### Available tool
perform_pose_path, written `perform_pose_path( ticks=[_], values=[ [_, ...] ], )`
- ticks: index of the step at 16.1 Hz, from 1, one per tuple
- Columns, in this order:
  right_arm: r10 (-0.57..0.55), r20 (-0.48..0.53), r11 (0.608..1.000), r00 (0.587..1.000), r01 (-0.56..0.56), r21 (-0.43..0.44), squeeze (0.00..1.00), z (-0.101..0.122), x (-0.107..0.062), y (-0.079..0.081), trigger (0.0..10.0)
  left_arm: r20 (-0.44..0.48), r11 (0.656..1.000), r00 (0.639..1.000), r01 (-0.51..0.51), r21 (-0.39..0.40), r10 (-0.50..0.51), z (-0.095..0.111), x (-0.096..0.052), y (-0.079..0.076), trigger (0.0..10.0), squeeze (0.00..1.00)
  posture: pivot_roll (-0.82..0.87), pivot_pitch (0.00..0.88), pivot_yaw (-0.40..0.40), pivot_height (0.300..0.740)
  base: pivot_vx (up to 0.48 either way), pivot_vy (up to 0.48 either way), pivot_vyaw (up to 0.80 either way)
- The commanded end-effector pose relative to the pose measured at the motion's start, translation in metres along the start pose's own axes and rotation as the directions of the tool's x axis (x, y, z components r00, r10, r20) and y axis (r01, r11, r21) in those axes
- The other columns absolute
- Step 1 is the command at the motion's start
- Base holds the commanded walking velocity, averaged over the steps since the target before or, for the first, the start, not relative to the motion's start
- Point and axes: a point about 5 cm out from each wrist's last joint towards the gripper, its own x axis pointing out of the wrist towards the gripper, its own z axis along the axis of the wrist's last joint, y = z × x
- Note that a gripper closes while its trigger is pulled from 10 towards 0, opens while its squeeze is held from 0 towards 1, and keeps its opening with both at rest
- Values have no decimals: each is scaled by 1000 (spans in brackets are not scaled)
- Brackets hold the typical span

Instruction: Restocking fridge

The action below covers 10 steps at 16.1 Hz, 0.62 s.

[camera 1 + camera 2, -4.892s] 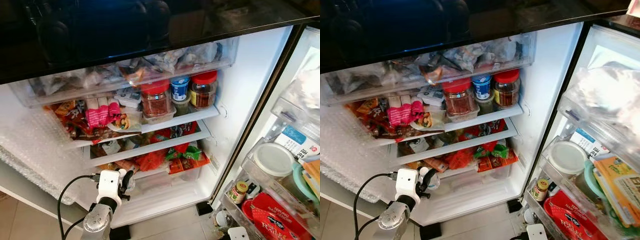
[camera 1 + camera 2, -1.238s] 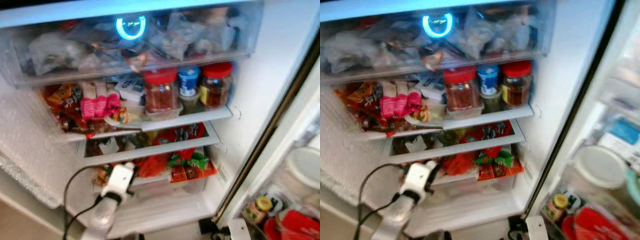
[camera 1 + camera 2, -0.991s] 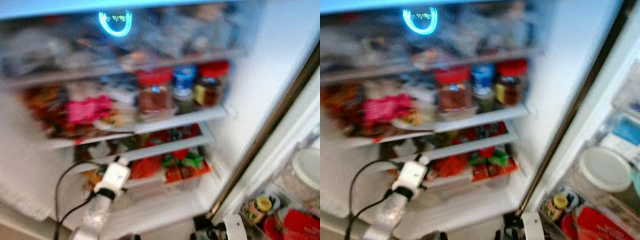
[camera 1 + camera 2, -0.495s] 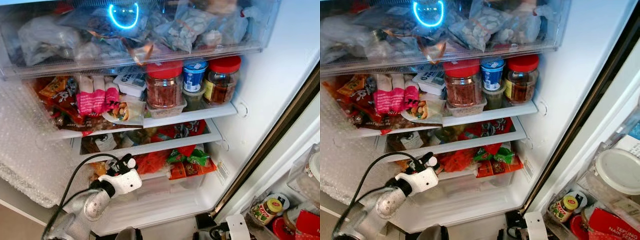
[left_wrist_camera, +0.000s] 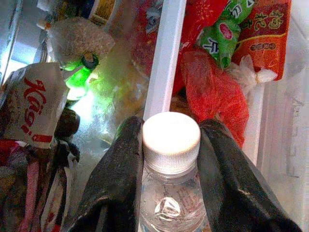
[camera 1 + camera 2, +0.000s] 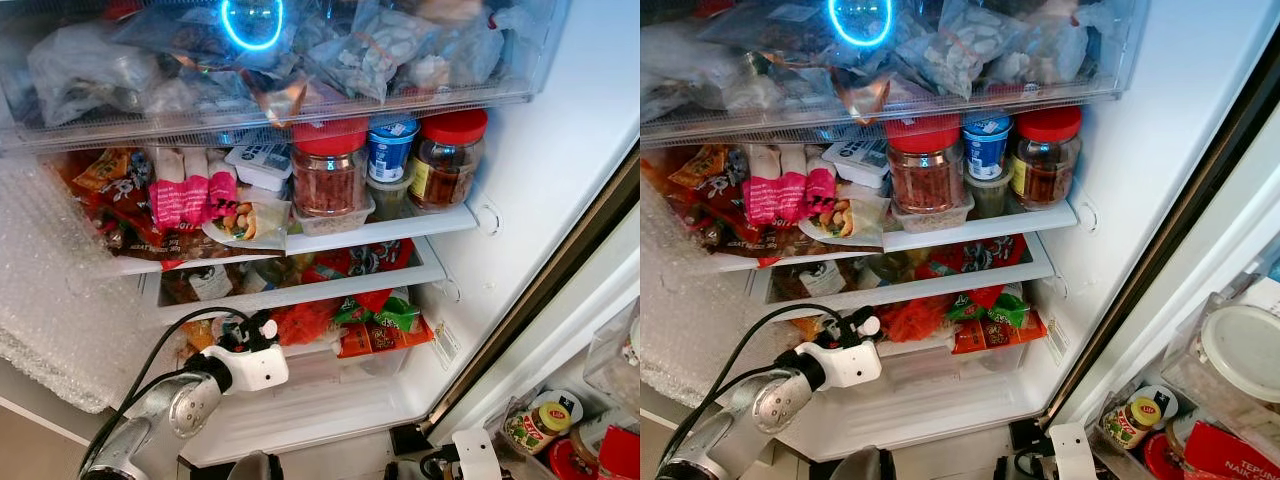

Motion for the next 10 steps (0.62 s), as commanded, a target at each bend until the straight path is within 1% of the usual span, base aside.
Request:
perform_pose_path(
  ticks=[1,6,7,8,9,10],
  values=[
    [26,-209,1000,978,-25,8,0,-51,-15,11,10000,73,994,992,-106,32,103,15,4,31,10000,0,-88,107,56,637,0,0,0],
    [26,-209,1000,978,-25,8,0,-51,-15,11,10000,69,994,993,-103,38,100,16,3,32,10000,0,-88,107,56,637,0,0,0],
    [30,-207,1000,978,-28,10,0,-51,-15,12,10000,55,986,998,41,-159,-32,22,3,16,10000,0,-76,99,59,637,0,0,0],
    [36,-204,999,978,-34,11,0,-50,-15,13,10000,202,794,944,329,-512,-262,44,-3,-8,10000,0,-75,97,60,637,0,0,0],
    [36,-204,999,978,-34,11,0,-50,-15,13,10000,214,776,941,337,-533,-262,46,-4,-7,10000,0,-75,97,60,637,0,0,0],
    [36,-205,999,978,-34,11,0,-51,-15,13,10000,232,750,940,339,-568,-249,49,-4,-5,10000,0,-74,93,62,637,0,0,0]
  ],
)
